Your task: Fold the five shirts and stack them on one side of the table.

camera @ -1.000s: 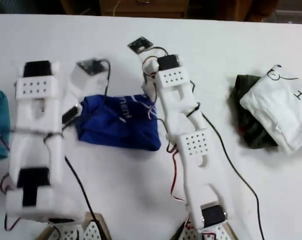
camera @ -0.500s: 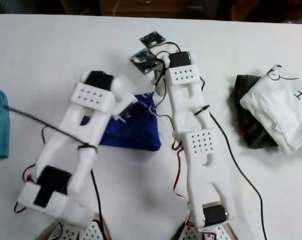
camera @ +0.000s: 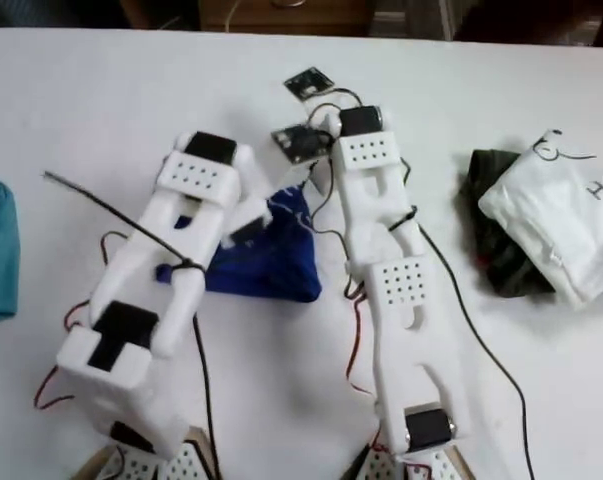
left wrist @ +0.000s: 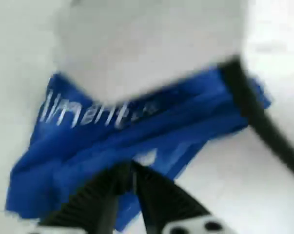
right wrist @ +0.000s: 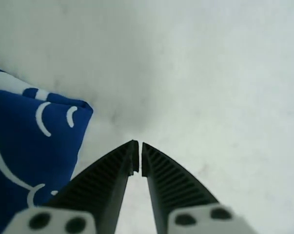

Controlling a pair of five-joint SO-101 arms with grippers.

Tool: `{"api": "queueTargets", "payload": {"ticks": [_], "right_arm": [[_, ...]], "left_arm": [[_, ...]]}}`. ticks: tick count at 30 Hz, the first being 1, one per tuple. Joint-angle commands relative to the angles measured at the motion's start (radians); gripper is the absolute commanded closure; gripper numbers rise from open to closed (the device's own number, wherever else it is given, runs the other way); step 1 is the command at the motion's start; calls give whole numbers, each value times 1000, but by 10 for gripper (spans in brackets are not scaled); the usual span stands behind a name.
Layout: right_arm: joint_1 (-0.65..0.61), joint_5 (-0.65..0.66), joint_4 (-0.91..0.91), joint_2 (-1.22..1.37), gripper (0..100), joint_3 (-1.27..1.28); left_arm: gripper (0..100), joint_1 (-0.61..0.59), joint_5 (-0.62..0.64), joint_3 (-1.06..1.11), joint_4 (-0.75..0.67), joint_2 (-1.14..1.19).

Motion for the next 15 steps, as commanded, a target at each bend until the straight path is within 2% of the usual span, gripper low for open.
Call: {"api": "queueTargets", "payload": {"ticks": [1,4,10,15], "right_arm": [[-27,-11,-13,-38,981,-48],[-25,-11,-13,-38,981,-48],[-25,-11,-13,-44,981,-49],[-19,-11,-13,-45,981,-49]], "left_arm": [[966,-29,-44,2,71,29],[966,-77,-61,2,80,28],[966,-106,-101,-2,198,20],[975,-127,-98,-7,198,-43]]}}
